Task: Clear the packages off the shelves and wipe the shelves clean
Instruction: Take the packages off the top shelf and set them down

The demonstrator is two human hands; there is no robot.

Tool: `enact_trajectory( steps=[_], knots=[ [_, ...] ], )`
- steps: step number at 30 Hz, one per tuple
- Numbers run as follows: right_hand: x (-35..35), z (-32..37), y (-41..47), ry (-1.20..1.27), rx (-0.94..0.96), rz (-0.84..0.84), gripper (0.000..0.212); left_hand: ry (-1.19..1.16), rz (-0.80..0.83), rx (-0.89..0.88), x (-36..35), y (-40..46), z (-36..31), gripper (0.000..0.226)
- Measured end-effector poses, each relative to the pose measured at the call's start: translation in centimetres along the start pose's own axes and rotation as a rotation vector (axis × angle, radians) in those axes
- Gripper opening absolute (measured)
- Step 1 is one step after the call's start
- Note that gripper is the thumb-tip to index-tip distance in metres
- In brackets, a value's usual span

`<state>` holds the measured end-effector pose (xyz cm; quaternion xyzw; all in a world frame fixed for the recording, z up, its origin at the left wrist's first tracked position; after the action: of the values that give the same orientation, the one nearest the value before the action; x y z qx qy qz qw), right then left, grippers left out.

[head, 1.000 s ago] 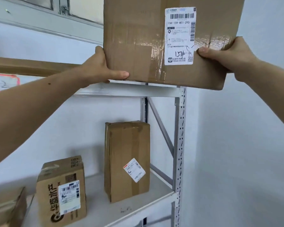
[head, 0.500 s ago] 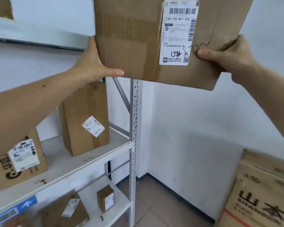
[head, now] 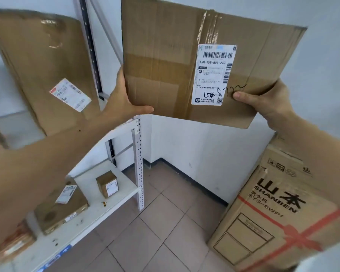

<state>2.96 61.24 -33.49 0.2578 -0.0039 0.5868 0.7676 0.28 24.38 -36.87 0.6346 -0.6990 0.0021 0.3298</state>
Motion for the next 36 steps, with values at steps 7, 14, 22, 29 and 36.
enact_trajectory(
  steps=[7,14,22,29,36],
  knots=[
    [-5.4,-13.7,0.3,-0.04,-0.173,0.045,0.132,-0.056,0.142,0.133,-6.8,-0.1,12.6,0.125],
    [-10.6,-27.2,-0.6,-0.049,-0.346,0.072,0.129,-0.061,0.194,0.292,-12.6,-0.8,25.3,0.117],
    [-17.3,-47.4,-4.8,-0.128,-0.582,0.139,0.122,-0.009,0.231,0.559,-23.5,-5.1,42.9,0.111],
    [-22.1,-66.8,-10.6,-0.219,-0.616,0.147,0.1,-0.119,0.267,0.607,-35.8,-12.2,59.4,0.103],
    [-27.6,-85.4,-18.1,-0.238,-0.638,0.12,0.094,-0.132,0.316,0.584,-46.4,-19.8,76.2,0.093]
  ],
)
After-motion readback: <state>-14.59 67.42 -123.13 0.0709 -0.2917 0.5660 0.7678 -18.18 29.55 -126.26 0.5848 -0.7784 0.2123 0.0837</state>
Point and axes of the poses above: each hand's wrist, its own y-axis towards the middle knuckle, its own x-axis out of the back of the hand, z = x × y, the point moved 2 cm from there along y, towards the middle knuckle, and after that the axes turned 8 degrees about z, right-handed, at the moved point
